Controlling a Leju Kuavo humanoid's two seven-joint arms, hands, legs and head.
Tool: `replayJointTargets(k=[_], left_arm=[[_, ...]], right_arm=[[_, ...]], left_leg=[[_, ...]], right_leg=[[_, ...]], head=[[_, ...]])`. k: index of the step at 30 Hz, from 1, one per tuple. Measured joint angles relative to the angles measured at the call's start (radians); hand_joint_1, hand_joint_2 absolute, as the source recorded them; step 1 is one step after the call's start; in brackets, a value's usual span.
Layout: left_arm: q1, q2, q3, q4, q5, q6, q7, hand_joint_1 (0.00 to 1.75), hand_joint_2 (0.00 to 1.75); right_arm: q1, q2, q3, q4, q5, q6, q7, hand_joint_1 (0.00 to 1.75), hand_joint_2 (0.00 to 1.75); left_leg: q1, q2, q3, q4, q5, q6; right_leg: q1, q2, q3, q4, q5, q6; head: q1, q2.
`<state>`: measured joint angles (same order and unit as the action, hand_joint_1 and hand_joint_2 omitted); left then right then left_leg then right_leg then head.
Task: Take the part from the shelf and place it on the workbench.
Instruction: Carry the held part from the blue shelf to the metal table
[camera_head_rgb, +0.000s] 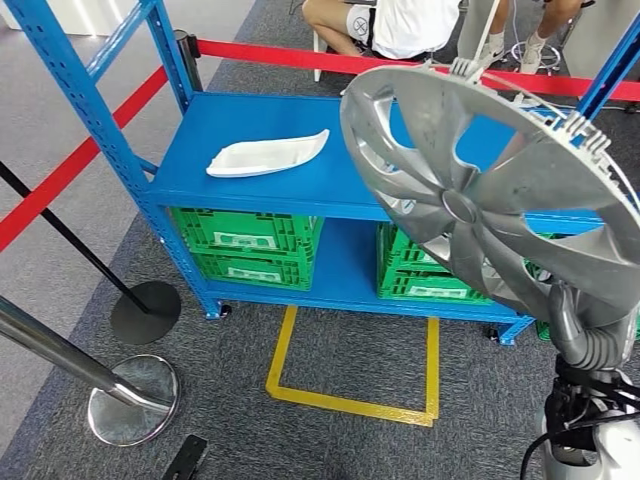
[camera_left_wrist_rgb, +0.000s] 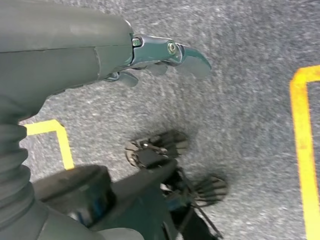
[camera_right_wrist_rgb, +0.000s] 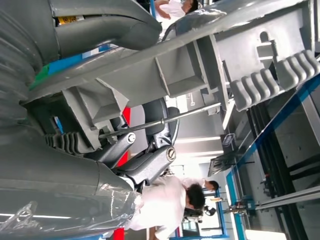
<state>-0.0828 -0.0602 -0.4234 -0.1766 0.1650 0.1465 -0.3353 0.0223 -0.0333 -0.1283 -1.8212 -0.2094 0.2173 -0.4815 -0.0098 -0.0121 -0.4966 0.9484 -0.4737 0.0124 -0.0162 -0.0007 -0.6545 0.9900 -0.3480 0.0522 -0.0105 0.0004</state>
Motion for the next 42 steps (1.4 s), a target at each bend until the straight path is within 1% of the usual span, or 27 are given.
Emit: replayJointTargets(k=[2, 5, 6, 7, 8, 9, 11, 13, 15, 16, 18, 20, 21, 23, 25, 27, 28, 29, 31, 32, 33, 35, 36, 37, 39, 40, 42], left_arm=[[0.004, 0.002, 0.0, 0.0, -0.005, -0.001, 0.0, 0.0, 1.75], [0.003, 0.005, 0.0, 0.0, -0.012, -0.013, 0.002, 0.0, 1.75], [0.002, 0.004, 0.0, 0.0, -0.015, -0.018, 0.001, 0.0, 1.75], [0.001, 0.003, 0.0, 0.0, -0.017, -0.021, 0.001, 0.0, 1.75], [0.0, 0.003, 0.0, 0.0, -0.019, -0.024, 0.001, 0.0, 1.75], [-0.001, 0.002, 0.0, 0.0, -0.021, -0.026, 0.001, 0.0, 1.75], [-0.005, 0.002, 0.0, 0.0, -0.022, -0.028, 0.001, 0.0, 1.75], [-0.007, 0.002, 0.0, 0.0, -0.023, -0.026, 0.001, 0.0, 1.75], [-0.007, 0.003, 0.0, 0.0, -0.022, -0.021, 0.002, 0.0, 1.75], [-0.006, 0.003, 0.0, 0.0, -0.022, -0.018, 0.003, 0.0, 1.75], [-0.004, 0.004, 0.0, 0.0, -0.02, -0.012, 0.004, 0.0, 1.75], [-0.003, 0.003, 0.0, 0.0, -0.018, -0.006, 0.002, 0.0, 1.75], [-0.002, 0.003, 0.0, 0.0, -0.018, -0.005, 0.001, 0.0, 1.75], [0.0, 0.004, 0.0, 0.0, -0.017, -0.004, -0.005, 0.0, 1.75], [-0.001, 0.005, 0.0, 0.0, -0.016, -0.003, -0.007, 0.0, 1.75], [-0.003, 0.006, 0.0, 0.0, -0.015, -0.003, -0.009, 0.0, 1.75], [-0.004, 0.006, 0.0, 0.0, -0.015, -0.003, -0.01, 0.0, 1.75], [-0.004, 0.006, 0.0, 0.0, -0.014, -0.003, -0.011, 0.0, 1.75], [0.002, 0.006, 0.0, 0.0, -0.006, -0.001, -0.012, 0.0, 1.75], [0.006, 0.007, 0.001, 0.0, 0.001, 0.0, -0.012, 0.0, 1.75], [0.011, 0.008, 0.003, 0.0, 0.006, 0.001, -0.012, 0.0, 1.75], [0.016, 0.011, 0.005, 0.0, 0.009, 0.002, -0.01, 0.0, 1.75], [0.016, 0.012, 0.006, 0.0, 0.008, 0.003, -0.009, 0.0, 1.75], [0.015, 0.013, 0.007, 0.0, 0.007, 0.004, -0.008, 0.0, 1.75], [0.015, 0.013, 0.009, 0.0, 0.008, 0.003, -0.011, 0.0, 1.75], [0.014, 0.013, 0.01, 0.0, 0.009, 0.002, -0.013, 0.0, 1.75], [0.01, 0.013, 0.011, 0.0, 0.012, 0.001, -0.02, 0.0, 1.75]], right_arm=[[0.029, -0.001, 0.0, -0.011, -0.002, -0.001, -0.008, 1.75, 1.75], [0.054, -0.003, 0.0, -0.019, -0.01, 0.005, -0.019, 1.75, 1.75], [0.058, -0.003, 0.0, -0.02, -0.013, 0.007, -0.022, 1.75, 1.75], [0.061, -0.003, 0.0, -0.02, -0.014, 0.009, -0.024, 1.75, 1.75], [0.063, -0.003, 0.0, -0.02, -0.015, 0.01, -0.025, 1.75, 1.75], [0.064, -0.003, 0.0, -0.021, -0.015, 0.011, -0.026, 1.75, 1.75], [0.064, -0.003, 0.0, -0.023, -0.015, 0.013, -0.027, 1.75, 1.75], [0.064, -0.003, 0.0, -0.025, -0.016, 0.017, -0.028, 1.75, 1.75], [0.063, -0.003, 0.0, -0.025, -0.019, 0.025, -0.029, 1.75, 1.75], [0.062, -0.003, 0.0, -0.025, -0.021, 0.03, -0.03, 1.75, 1.75], [0.06, -0.003, 0.0, -0.022, -0.024, 0.039, -0.032, 1.75, 1.75], [0.059, -0.003, -0.002, -0.018, -0.026, 0.042, -0.033, 1.75, 1.75], [0.06, -0.003, -0.002, -0.015, -0.026, 0.043, -0.033, 1.75, 1.75], [0.061, -0.003, -0.003, -0.008, -0.026, 0.046, -0.033, 1.75, 1.75], [0.063, -0.003, -0.003, -0.004, -0.025, 0.047, -0.033, 1.75, 1.75], [0.063, -0.003, -0.003, -0.003, -0.025, 0.048, -0.034, 1.75, 1.75], [0.063, -0.003, -0.003, -0.002, -0.025, 0.049, -0.034, 1.75, 1.75], [0.063, -0.003, -0.003, -0.001, -0.025, 0.049, -0.034, 1.75, 1.75], [0.068, -0.002, -0.002, 0.004, -0.027, 0.049, -0.035, 1.75, 1.75], [0.073, -0.002, -0.002, 0.007, -0.028, 0.05, -0.036, 1.75, 1.75], [0.078, -0.002, -0.002, 0.01, -0.029, 0.05, -0.037, 1.75, 1.75], [0.083, -0.002, -0.002, 0.016, -0.027, 0.052, -0.043, 1.75, 1.75], [0.083, -0.002, -0.002, 0.018, -0.026, 0.052, -0.046, 1.75, 1.75], [0.082, -0.002, -0.001, 0.021, -0.026, 0.053, -0.05, 1.75, 1.75], [0.078, -0.002, -0.001, 0.025, -0.026, 0.053, -0.054, 1.75, 1.75], [0.074, -0.002, -0.001, 0.026, -0.026, 0.053, -0.054, 1.75, 1.75], [0.063, -0.002, -0.001, 0.028, -0.026, 0.053, -0.053, 1.75, 1.75]], left_leg=[[0.003, 0.003, -0.012, -0.008, 0.02, 0.012], [0.002, 0.006, -0.039, -0.008, 0.046, 0.022], [0.001, 0.007, -0.049, -0.006, 0.053, 0.021], [0.001, 0.009, -0.058, -0.004, 0.06, 0.02], [0.001, 0.01, -0.068, -0.001, 0.066, 0.018], [0.002, 0.01, -0.078, 0.003, 0.072, 0.015], [0.001, 0.01, -0.099, 0.016, 0.082, 0.005], [-0.001, 0.01, -0.112, 0.025, 0.095, -0.004], [0.0, 0.009, -0.12, 0.028, 0.105, -0.012], [0.001, 0.009, -0.128, 0.036, 0.094, -0.018], [0.004, 0.01, -0.156, 0.1, 0.018, -0.03], [0.006, 0.01, -0.191, 0.231, -0.083, -0.037], [0.007, 0.01, -0.199, 0.29, -0.107, -0.038], [0.008, 0.01, -0.18, 0.332, -0.083, -0.035], [0.007, 0.01, -0.097, 0.246, -0.031, -0.027], [0.004, 0.009, 0.017, 0.086, -0.037, -0.018], [0.001, 0.009, 0.052, 0.027, -0.048, -0.016], [-0.002, 0.008, 0.065, -0.006, -0.051, -0.013], [-0.004, 0.009, 0.046, -0.014, -0.03, -0.001], [-0.004, 0.011, 0.035, -0.015, -0.017, 0.007], [-0.003, 0.013, 0.023, -0.017, -0.003, 0.014], [-0.005, 0.014, -0.006, -0.015, 0.023, 0.023], [-0.006, 0.014, -0.022, -0.014, 0.037, 0.024], [-0.008, 0.014, -0.04, -0.013, 0.051, 0.024], [-0.01, 0.015, -0.076, -0.007, 0.076, 0.021], [-0.01, 0.015, -0.092, -0.003, 0.088, 0.019], [-0.012, 0.014, -0.117, 0.007, 0.107, 0.011]], right_leg=[[-0.001, 0.001, -0.017, 0.03, -0.042, 0.008], [-0.002, 0.001, -0.065, 0.22, -0.18, 0.013], [-0.002, 0.001, -0.07, 0.272, -0.198, 0.015], [-0.002, 0.001, -0.06, 0.293, -0.194, 0.016], [-0.002, 0.001, -0.031, 0.273, -0.172, 0.017], [-0.003, 0.001, 0.014, 0.219, -0.145, 0.018], [-0.002, 0.003, 0.112, 0.079, -0.135, 0.02], [0.001, 0.007, 0.152, 0.012, -0.151, 0.015], [0.001, 0.007, 0.137, 0.014, -0.141, -0.001], [0.001, 0.006, 0.127, 0.016, -0.133, -0.012], [-0.002, 0.004, 0.101, 0.015, -0.111, -0.031], [-0.001, 0.003, 0.072, 0.016, -0.087, -0.038], [0.0, 0.002, 0.055, 0.017, -0.074, -0.038], [0.002, 0.002, 0.022, 0.018, -0.048, -0.037], [0.004, 0.002, -0.007, 0.018, -0.022, -0.034], [0.006, 0.002, -0.028, 0.017, 0.004, -0.025], [0.006, 0.0, -0.033, 0.013, 0.019, -0.021], [0.005, -0.001, -0.037, 0.005, 0.035, -0.015], [0.0, -0.002, -0.044, -0.008, 0.052, -0.004], [-0.001, -0.001, -0.052, 0.003, 0.029, 0.001], [-0.001, -0.001, -0.062, 0.036, -0.016, 0.004], [-0.002, -0.001, -0.086, 0.166, -0.135, 0.008], [-0.001, -0.001, -0.093, 0.237, -0.17, 0.009], [-0.001, -0.001, -0.091, 0.292, -0.177, 0.008], [0.001, -0.001, -0.04, 0.3, -0.126, 0.006], [0.001, -0.001, 0.012, 0.25, -0.105, 0.005], [0.004, -0.001, 0.137, 0.091, -0.129, 0.002]], head=[[0.003, 0.0], [0.009, 0.0], [0.009, 0.0], [0.009, 0.0], [0.009, 0.0], [0.009, 0.0], [0.009, 0.0], [0.006, 0.0], [0.005, 0.0], [0.004, 0.0], [-0.001, 0.0], [-0.004, 0.0], [-0.005, 0.0], [-0.005, 0.0], [-0.005, 0.0], [-0.003, 0.0], [-0.003, 0.0], [-0.004, 0.0], [-0.005, 0.0], [-0.003, 0.0], [0.0, 0.0], [0.004, 0.0], [0.004, 0.0], [0.004, 0.0], [0.004, 0.0], [0.004, 0.0], [0.003, 0.0]])
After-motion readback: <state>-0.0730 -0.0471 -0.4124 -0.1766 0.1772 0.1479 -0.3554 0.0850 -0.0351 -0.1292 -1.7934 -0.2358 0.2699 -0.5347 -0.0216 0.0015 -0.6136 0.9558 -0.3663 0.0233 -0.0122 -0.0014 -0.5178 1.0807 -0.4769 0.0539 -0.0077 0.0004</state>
